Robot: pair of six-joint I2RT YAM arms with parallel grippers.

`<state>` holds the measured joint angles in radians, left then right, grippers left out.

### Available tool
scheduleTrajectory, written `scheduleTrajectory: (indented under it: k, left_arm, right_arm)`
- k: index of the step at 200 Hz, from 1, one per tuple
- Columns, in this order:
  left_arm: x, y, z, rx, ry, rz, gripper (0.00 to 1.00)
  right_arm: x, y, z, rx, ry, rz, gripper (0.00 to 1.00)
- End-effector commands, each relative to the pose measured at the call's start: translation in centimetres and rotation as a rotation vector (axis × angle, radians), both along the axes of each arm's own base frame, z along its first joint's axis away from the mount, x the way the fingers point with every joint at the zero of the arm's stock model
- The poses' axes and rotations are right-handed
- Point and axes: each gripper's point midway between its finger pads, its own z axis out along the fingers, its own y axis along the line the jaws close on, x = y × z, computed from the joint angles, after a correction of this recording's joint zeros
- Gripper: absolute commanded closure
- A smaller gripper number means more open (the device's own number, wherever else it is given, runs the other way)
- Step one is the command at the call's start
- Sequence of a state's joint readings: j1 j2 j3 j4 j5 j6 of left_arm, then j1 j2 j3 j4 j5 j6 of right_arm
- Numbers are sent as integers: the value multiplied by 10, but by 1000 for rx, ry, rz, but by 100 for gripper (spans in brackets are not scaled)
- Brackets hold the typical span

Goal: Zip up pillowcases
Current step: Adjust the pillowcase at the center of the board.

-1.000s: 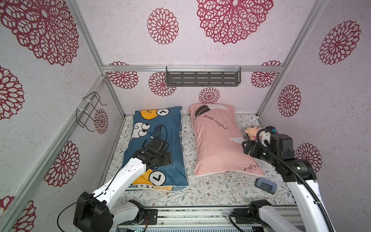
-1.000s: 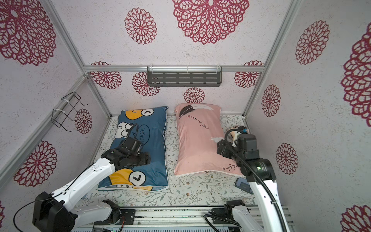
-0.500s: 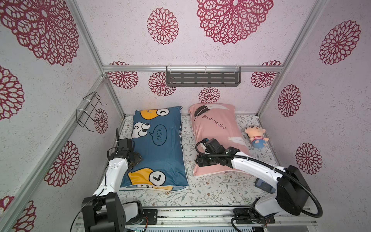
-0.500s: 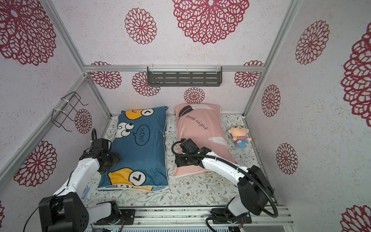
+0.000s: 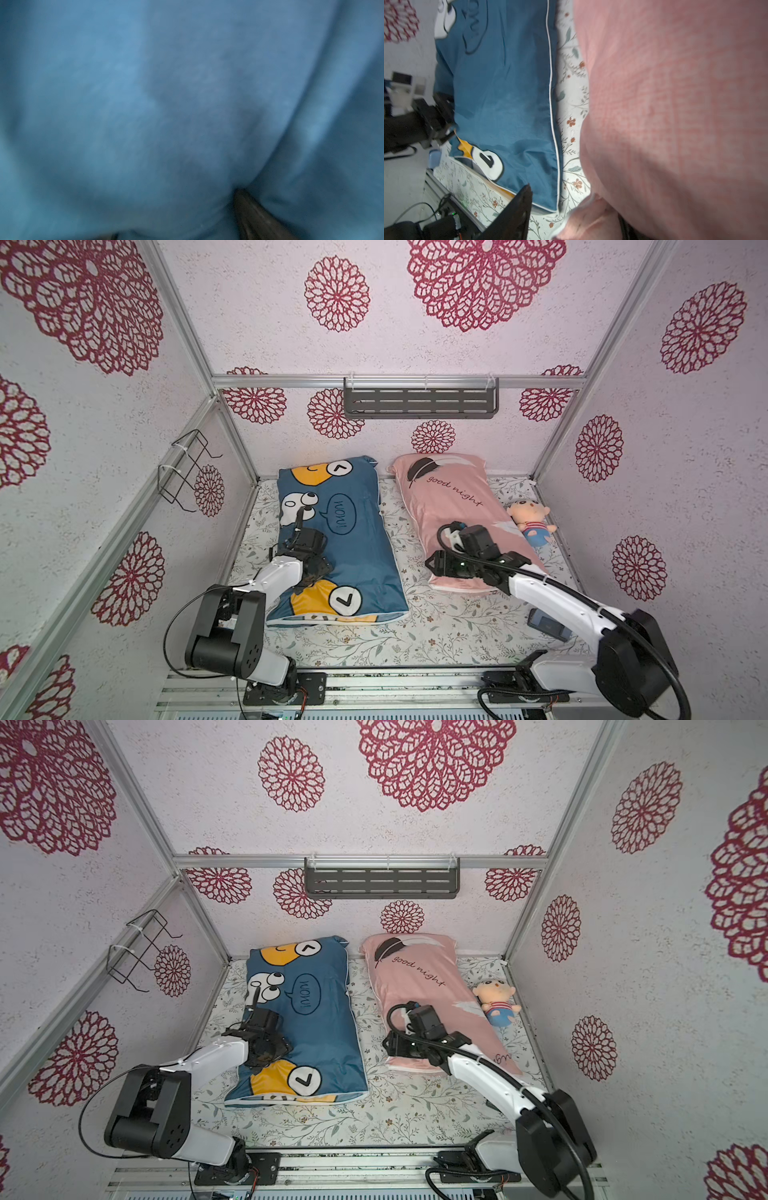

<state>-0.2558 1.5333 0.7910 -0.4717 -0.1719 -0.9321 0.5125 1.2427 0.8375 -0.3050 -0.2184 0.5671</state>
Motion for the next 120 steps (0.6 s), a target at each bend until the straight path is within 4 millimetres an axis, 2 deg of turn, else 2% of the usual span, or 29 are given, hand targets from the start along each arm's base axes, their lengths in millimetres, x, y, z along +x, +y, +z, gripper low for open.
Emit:
scheduleTrajectory:
  k: [1, 27, 35, 45, 58, 68, 99, 120]
  left_arm:
    - [0, -115, -14, -293, 24, -189, 17]
    - [15, -199, 8, -366, -24, -352, 18]
    - [17, -215, 18, -359, -27, -399, 18]
    - [17, -223, 30, -335, -31, -441, 16]
    - [13, -216, 47, -305, -42, -465, 11]
    - [4, -202, 58, -265, -37, -476, 0]
    - [-38, -149, 76, -145, 50, -467, 2]
    - [-69, -138, 69, -232, 79, -430, 2]
  right_arm:
    - [2, -35, 8, -52, -17, -46, 34]
    - [7, -58, 22, -29, -36, -90, 36]
    - [7, -59, 25, -34, -38, -89, 36]
    - [7, -58, 27, -33, -36, -81, 36]
    - [6, -55, 26, -23, -27, -69, 37]
    - [6, -53, 24, -26, -22, -61, 37]
    - [9, -50, 15, -35, -5, -44, 37]
    - [12, -48, 8, -43, 8, -34, 37]
